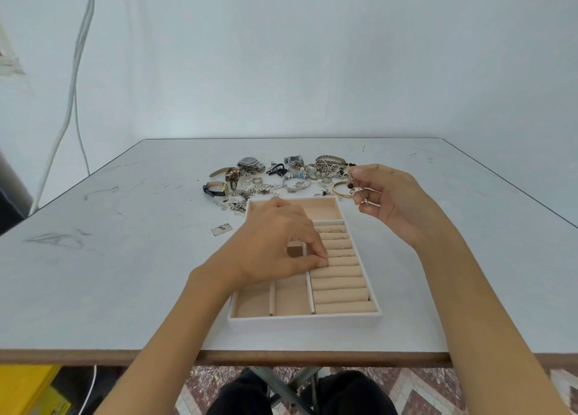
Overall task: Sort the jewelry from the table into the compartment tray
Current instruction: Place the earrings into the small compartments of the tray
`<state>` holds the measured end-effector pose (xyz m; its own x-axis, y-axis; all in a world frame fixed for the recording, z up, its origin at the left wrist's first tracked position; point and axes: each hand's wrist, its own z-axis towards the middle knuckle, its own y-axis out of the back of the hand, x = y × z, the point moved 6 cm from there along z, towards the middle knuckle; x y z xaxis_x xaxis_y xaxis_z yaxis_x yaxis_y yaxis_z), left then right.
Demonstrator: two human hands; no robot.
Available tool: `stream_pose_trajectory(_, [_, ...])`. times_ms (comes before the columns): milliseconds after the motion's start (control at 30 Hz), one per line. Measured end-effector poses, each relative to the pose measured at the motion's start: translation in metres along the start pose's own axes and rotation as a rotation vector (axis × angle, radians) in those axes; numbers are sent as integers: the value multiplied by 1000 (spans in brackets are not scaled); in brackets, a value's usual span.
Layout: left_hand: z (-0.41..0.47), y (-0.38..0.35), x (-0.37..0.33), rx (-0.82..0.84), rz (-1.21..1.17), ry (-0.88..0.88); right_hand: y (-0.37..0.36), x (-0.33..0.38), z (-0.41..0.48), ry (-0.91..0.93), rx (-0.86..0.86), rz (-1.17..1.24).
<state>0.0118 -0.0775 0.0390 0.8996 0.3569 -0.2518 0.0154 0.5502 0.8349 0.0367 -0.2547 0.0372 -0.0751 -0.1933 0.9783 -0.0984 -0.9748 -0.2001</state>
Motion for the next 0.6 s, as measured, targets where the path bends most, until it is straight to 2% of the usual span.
stream_pose_trajectory(133, [0, 1, 3, 51, -11, 64, 0, -1, 0, -5, -1, -3])
stream_pose_trajectory(300, [0, 6, 9, -38, -32, 163, 1, -1, 0, -2, -6, -13])
stream_pose_trajectory(600, [1, 0, 9, -11, -8, 183, 0, 0, -1, 0, -12, -39])
